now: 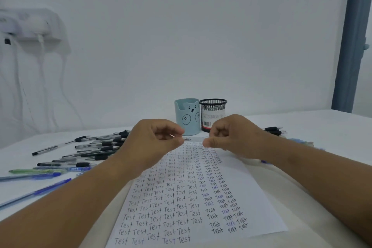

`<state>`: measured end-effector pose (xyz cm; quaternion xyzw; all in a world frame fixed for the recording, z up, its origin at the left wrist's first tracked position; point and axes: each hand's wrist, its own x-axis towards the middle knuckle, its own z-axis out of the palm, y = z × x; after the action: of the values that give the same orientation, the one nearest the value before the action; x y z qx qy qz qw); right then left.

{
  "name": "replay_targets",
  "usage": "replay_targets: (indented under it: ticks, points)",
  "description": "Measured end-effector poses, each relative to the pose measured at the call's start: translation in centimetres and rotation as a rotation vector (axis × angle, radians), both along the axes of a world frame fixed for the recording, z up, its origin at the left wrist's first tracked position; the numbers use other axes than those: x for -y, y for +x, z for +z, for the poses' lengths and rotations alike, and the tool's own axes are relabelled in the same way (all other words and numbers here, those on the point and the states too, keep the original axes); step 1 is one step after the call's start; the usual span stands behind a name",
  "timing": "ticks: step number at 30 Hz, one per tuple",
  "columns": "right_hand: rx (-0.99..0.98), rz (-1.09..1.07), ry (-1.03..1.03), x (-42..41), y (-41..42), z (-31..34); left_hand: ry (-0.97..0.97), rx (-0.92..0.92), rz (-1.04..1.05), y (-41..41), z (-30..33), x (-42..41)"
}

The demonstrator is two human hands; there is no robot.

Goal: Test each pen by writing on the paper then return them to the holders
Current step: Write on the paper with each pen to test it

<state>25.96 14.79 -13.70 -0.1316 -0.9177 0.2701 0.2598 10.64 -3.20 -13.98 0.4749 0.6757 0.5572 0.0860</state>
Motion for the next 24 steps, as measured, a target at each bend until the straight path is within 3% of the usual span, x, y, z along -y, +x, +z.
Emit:
replay_targets:
  ticks: [6,10,14,24]
  points:
    - [-0.228,0.086,-0.567,-1.0,1.5,2.5,0.098,0.128,0.128,-0.7,2.0,-0.2]
    - [-0.342,0.046,-0.544,-1.5,3.7,5.3,0.211,0.205,0.041,0.4,4.7,-0.7]
    - [-0.474,0.024,-0.609,-1.2,9.4,5.9,0.138,0.104,-0.067,4.6,5.5,-1.6]
    - [-0.805,-0.209,-0.729,2.2,33.8,-0.6,0.167,0.038,-0.527,26.3,2.1,-6.6]
